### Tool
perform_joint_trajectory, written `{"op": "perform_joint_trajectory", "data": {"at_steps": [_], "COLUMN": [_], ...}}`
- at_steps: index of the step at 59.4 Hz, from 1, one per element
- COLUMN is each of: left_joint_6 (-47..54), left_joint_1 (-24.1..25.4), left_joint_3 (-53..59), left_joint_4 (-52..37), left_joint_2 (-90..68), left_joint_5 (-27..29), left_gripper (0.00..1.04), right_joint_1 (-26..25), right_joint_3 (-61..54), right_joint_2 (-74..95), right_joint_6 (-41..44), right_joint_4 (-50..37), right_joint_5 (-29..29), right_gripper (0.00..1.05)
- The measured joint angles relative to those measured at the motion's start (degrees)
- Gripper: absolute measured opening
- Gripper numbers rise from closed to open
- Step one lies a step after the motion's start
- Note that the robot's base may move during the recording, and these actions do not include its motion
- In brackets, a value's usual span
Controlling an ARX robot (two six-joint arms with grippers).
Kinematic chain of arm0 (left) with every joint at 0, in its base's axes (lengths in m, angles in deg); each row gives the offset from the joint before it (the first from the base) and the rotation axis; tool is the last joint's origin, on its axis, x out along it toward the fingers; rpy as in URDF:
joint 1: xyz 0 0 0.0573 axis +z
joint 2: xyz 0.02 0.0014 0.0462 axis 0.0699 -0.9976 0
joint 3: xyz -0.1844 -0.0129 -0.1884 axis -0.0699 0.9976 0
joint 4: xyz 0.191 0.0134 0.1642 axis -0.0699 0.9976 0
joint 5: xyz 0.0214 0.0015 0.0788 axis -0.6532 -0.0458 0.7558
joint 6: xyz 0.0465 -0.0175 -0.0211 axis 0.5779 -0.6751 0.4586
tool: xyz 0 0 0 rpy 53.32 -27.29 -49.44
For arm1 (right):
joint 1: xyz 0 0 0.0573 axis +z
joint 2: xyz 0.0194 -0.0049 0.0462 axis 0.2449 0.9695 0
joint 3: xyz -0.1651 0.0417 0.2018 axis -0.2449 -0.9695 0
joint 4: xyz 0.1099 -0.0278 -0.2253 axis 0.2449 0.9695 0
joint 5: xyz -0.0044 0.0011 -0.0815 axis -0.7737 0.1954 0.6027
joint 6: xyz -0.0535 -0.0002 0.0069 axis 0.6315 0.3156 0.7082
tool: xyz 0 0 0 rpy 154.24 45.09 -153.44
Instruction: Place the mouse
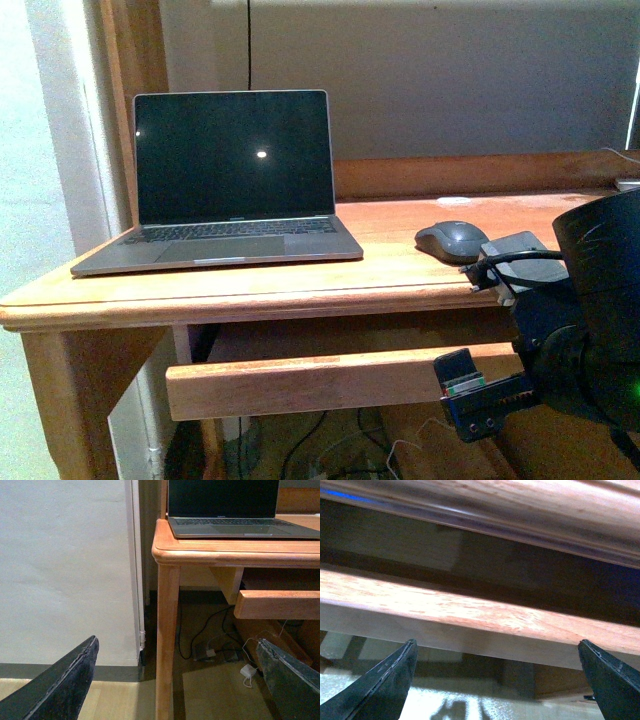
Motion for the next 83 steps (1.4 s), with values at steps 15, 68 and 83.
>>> {"op": "perform_joint_trajectory", "data": {"at_steps": [15, 68, 83], "left_joint_6": [0.0, 0.0, 0.0], "left_joint_1": [0.0, 0.0, 0.0], "left_joint_3": [0.0, 0.0, 0.0], "left_joint_4": [0.0, 0.0, 0.0], "left_joint_2": [0.0, 0.0, 0.0], "left_joint_5": [0.0, 0.0, 0.0], "left_gripper": [0.97, 0.97, 0.97], "right_joint_1": [-4.3, -12.8, -14.8], "right_joint_3": [-8.2, -44.7, -49.5], "right_joint_2": [-9.9, -94.9, -101.5], "right_joint_6": [-5.3, -30.5, -7.7], "right_joint_4": [2.8, 37.5, 25.7], "right_joint_5": [-4.0, -8.1, -15.4], "right_gripper": [0.97, 0.97, 0.40]}}
